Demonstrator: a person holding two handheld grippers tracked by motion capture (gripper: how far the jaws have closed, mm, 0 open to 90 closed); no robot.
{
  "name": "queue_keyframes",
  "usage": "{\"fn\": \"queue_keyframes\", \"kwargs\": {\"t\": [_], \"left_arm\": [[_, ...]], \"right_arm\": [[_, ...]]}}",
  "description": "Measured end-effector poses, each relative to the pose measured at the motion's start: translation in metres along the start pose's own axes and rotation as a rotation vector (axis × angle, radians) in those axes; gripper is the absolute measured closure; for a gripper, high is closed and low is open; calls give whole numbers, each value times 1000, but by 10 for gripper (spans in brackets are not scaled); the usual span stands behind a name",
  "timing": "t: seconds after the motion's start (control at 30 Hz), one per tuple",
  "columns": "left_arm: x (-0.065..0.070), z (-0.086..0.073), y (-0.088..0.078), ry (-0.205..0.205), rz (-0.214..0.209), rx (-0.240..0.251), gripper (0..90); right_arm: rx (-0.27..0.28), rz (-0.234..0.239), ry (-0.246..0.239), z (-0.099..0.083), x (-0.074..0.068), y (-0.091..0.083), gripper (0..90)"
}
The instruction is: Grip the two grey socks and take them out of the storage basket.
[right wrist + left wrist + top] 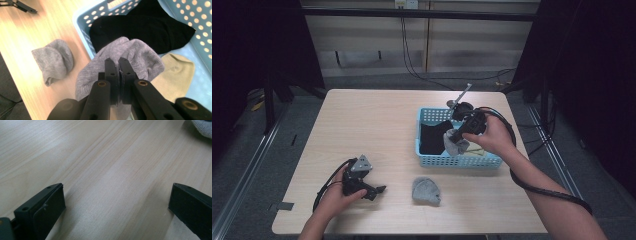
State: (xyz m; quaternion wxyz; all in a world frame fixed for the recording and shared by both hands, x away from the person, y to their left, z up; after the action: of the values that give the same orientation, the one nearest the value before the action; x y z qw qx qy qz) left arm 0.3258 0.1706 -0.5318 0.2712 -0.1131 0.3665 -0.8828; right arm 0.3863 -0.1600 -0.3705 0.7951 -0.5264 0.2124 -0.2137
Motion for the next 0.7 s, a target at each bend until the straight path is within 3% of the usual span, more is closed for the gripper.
{"fn": "queue_keyframes", "kwargs": {"t": [0.37,0.7], "left_arm": [[0,0,0,0,1,-1,0],[0,0,0,-3,-2,0,0]], "right_arm": [[4,15,-64,9,-22,-4,872],[-2,46,-122,14,-43,6,872]]}}
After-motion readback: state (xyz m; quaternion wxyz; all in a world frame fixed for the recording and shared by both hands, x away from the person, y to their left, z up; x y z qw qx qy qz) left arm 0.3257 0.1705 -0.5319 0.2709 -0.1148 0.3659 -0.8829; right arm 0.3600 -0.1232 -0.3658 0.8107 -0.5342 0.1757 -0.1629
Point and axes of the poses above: each handheld gripper's, and its own axes: y roughly forward along the jaws, z roughly out of its top, x roughly to its right, the point moved 3 cm from there along y, roughly forward along the jaws, and after that the axes turned 2 degrees about z, right-handed, at the moved point
